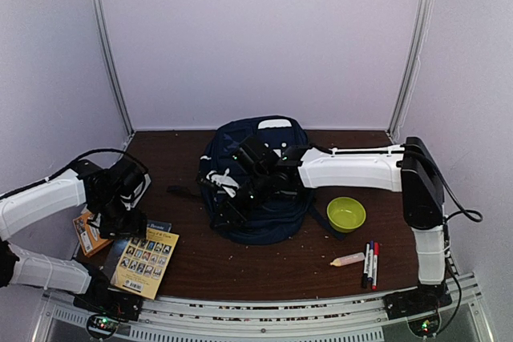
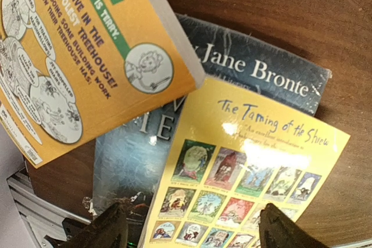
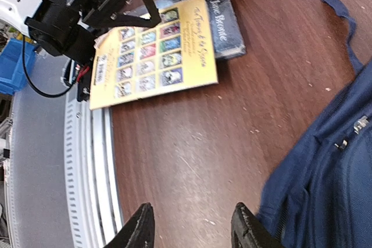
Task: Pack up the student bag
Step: Adjust the book in the book.
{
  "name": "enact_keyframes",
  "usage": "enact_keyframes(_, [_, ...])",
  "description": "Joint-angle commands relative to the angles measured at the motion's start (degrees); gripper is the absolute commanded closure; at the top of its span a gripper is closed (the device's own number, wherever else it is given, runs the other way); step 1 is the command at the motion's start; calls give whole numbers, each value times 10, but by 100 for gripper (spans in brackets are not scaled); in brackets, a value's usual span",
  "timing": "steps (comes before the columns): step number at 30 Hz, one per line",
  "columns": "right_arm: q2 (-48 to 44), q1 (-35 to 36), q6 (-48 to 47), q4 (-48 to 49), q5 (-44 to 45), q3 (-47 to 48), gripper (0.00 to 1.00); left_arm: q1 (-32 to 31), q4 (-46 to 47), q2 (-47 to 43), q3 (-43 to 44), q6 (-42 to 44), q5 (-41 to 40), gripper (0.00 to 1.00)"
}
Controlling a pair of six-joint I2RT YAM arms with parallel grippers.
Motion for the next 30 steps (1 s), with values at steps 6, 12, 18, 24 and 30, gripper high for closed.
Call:
enact_keyframes(6, [85, 6, 104, 90, -94, 66, 53, 27, -24, 6, -26, -38, 33, 17])
enact_keyframes(12, [171, 15, 152, 67, -153, 163, 50, 26, -12, 10, -53, -43, 71, 20])
enact_keyframes(18, [245, 27, 163, -7, -174, 273, 48, 26, -6, 5, -72, -42, 91, 23])
enact_keyframes(24, [272, 31, 168, -48, -148, 308, 43, 27, 16, 19, -86, -37, 142, 25])
enact_keyframes(30, [284, 25, 180, -62, -140, 317, 42, 25, 64, 21, -89, -53, 196, 32])
